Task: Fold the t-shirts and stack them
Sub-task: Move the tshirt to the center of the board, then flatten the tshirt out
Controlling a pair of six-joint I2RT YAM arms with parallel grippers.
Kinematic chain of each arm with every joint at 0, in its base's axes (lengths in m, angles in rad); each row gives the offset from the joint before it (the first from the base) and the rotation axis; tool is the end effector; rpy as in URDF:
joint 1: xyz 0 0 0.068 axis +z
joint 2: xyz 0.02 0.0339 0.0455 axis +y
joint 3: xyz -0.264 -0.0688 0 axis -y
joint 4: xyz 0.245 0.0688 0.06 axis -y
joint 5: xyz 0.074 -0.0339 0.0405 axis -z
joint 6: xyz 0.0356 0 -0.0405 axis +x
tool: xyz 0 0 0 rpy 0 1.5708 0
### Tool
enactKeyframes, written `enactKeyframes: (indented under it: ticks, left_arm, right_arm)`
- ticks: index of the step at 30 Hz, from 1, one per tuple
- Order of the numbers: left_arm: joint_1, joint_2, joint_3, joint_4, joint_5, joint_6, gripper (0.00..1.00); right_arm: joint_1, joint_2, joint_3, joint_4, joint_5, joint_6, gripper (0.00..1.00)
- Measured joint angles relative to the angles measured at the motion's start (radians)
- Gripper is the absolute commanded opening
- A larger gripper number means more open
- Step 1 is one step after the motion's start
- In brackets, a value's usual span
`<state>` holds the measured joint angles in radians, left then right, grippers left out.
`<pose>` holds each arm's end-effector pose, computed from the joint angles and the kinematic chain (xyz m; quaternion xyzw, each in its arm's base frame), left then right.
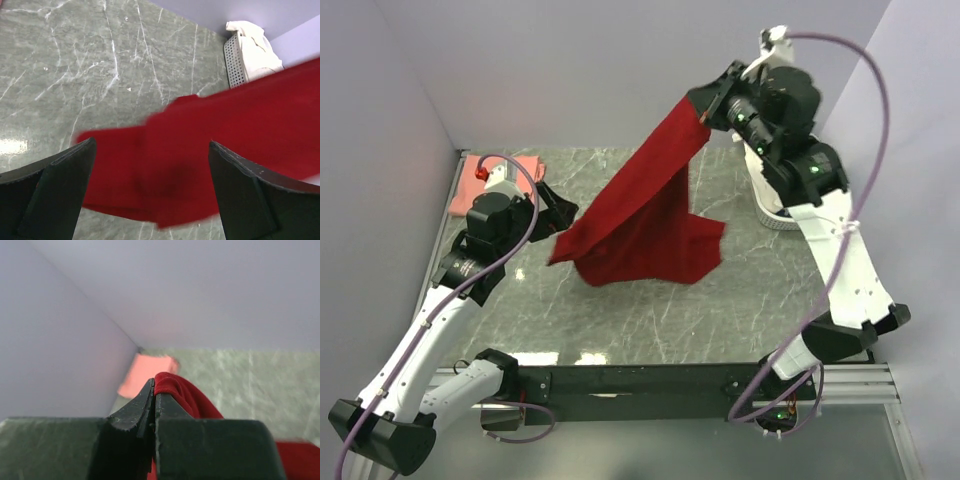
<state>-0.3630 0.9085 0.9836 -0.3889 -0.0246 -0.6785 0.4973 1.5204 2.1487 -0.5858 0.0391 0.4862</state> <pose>0.1889 -0.0708 0.3661 -0.1342 0.7977 -0.2839 0.5149 0.2460 0.1319 0.5744 0.0103 0.6919 0.3289 0.6427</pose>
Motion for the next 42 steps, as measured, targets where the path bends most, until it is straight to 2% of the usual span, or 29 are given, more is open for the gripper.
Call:
enactKeyframes:
  ticks: [5, 6, 9, 10, 11, 15, 17, 21, 24, 26, 30, 33, 37, 42]
  left_arm:
    - [0.002, -0.005, -0.029, 0.011, 0.0, -0.004, 0.99]
    - [0.002, -0.008, -0.048, 0.017, 0.0, -0.009, 0.99]
    - [0.004, -0.008, -0.121, 0.035, 0.002, -0.031, 0.95]
    - [0.004, -0.008, -0.149, 0.037, 0.002, -0.043, 0.93]
    - [0.005, -0.008, -0.183, 0.045, 0.002, -0.056, 0.92]
    - [0.005, -0.006, -0.304, 0.067, -0.003, -0.114, 0.86]
    - [0.005, 0.006, -0.347, 0.077, -0.019, -0.147, 0.84]
    - [0.01, 0.059, -0.375, 0.113, -0.044, -0.198, 0.75]
    - [0.019, 0.109, -0.375, 0.16, -0.052, -0.224, 0.7]
    - [0.025, 0.136, -0.375, 0.183, -0.053, -0.233, 0.67]
    - [0.034, 0.17, -0.376, 0.217, -0.056, -0.237, 0.64]
    - [0.043, 0.191, -0.393, 0.258, -0.055, -0.237, 0.65]
    - [0.051, 0.237, -0.426, 0.296, -0.046, -0.236, 0.68]
    - [0.052, 0.312, -0.454, 0.354, -0.018, -0.236, 0.72]
  right_arm:
    - [-0.148, -0.024, -0.364, 0.087, -0.065, 0.061, 0.0]
    - [-0.193, -0.026, -0.456, 0.113, -0.082, 0.074, 0.11]
    - [-0.31, -0.026, -0.713, 0.154, -0.112, 0.105, 0.31]
    - [-0.341, -0.026, -0.787, 0.156, -0.115, 0.109, 0.45]
    - [-0.367, -0.026, -0.861, 0.159, -0.114, 0.116, 0.5]
    - [-0.373, -0.07, -1.059, 0.172, -0.112, 0.112, 0.63]
    - [-0.322, -0.121, -1.097, 0.178, -0.09, 0.109, 0.63]
    - [-0.098, -0.165, -1.076, 0.259, -0.056, 0.082, 0.63]
    - [0.039, -0.077, -0.996, 0.314, -0.06, 0.057, 0.62]
    - [0.1, 0.041, -0.915, 0.341, -0.059, 0.035, 0.6]
    - [0.173, 0.306, -0.735, 0.345, -0.056, 0.0, 0.59]
    - [0.21, 0.435, -0.662, 0.32, -0.051, -0.016, 0.6]
    - [0.248, 0.529, -0.595, 0.284, -0.05, -0.029, 0.61]
    - [0.289, 0.559, -0.549, 0.254, -0.035, -0.035, 0.62]
